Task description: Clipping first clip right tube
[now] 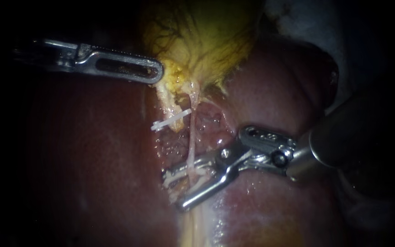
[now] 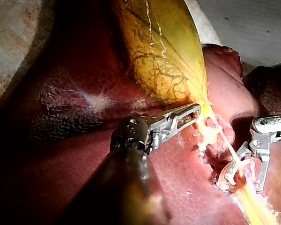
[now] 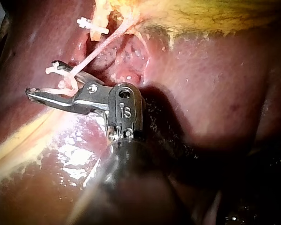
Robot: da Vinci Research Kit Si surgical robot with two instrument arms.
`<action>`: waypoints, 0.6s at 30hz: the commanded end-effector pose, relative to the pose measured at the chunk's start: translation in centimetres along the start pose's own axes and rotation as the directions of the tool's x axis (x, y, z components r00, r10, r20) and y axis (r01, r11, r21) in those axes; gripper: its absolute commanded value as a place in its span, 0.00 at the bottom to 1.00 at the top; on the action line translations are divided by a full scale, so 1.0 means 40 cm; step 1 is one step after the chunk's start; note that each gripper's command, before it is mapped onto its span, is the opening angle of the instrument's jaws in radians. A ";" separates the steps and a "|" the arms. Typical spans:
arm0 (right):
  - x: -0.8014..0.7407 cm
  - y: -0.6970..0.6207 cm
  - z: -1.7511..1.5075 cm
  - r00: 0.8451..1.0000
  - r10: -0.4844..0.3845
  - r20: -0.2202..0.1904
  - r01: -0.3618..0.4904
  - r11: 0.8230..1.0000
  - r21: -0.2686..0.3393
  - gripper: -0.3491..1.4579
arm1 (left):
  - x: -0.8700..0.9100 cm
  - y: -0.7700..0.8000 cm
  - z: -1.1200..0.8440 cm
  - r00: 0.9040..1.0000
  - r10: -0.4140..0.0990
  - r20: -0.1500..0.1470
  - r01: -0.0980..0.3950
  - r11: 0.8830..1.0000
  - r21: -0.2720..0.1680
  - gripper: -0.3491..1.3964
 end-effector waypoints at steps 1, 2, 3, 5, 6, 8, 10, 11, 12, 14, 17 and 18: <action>0.0008 -0.0008 0.0005 1.000 0.000 -0.006 0.000 1.000 0.005 0.47 | 0.0000 0.0001 0.0000 1.000 0.000 0.000 0.000 1.000 0.000 0.00; 0.0013 -0.0011 0.0012 1.000 0.001 -0.011 -0.001 1.000 0.010 0.46 | 0.0000 0.0002 0.0000 1.000 0.000 0.000 0.000 1.000 0.001 0.00; 0.0017 -0.0012 0.0018 1.000 0.002 -0.013 -0.001 1.000 0.013 0.46 | 0.0000 0.0002 0.0000 1.000 0.000 0.000 0.000 1.000 0.000 0.00; 0.0021 -0.0012 0.0024 1.000 0.002 -0.014 -0.002 1.000 0.012 0.45 | 0.0000 0.0003 0.0000 1.000 0.000 0.000 0.000 1.000 0.001 0.00; 0.0021 -0.0011 0.0024 1.000 0.002 -0.016 -0.002 1.000 0.009 0.43 | 0.0000 0.0003 0.0000 1.000 0.000 0.000 0.000 1.000 0.000 0.00; 0.0021 -0.0009 0.0022 0.999 0.026 -0.020 -0.026 1.000 0.001 0.39 | -0.0001 0.0004 0.0000 1.000 0.000 0.000 0.000 1.000 0.000 0.00; 0.0023 -0.0005 0.0019 0.999 0.026 -0.033 -0.026 1.000 -0.017 0.36 | -0.0001 0.0004 0.0000 1.000 0.000 0.000 0.000 1.000 0.000 0.00; 0.0024 -0.0003 0.0018 0.999 0.026 -0.037 -0.027 0.999 -0.023 0.34 | -0.0001 0.0004 0.0000 1.000 0.000 0.000 0.000 1.000 0.000 0.00; 0.0026 0.0001 0.0017 0.999 0.026 -0.042 -0.027 0.999 -0.030 0.31 | -0.0001 0.0004 0.0000 1.000 0.000 0.000 0.000 1.000 0.000 0.00; 0.0027 0.0006 0.0014 0.999 0.025 -0.046 -0.027 0.999 -0.037 0.27 | -0.0001 0.0004 0.0001 1.000 0.000 0.000 0.000 1.000 0.000 0.00; 0.0027 0.0012 0.0011 0.998 0.031 -0.049 -0.033 0.999 -0.040 0.22 | -0.0001 0.0004 0.0001 1.000 0.000 0.000 0.000 1.000 0.000 0.00; 0.0027 0.0014 0.0009 0.998 0.037 -0.049 -0.039 0.998 -0.041 0.20 | -0.0001 0.0005 0.0001 1.000 0.000 0.000 0.000 1.000 0.000 0.00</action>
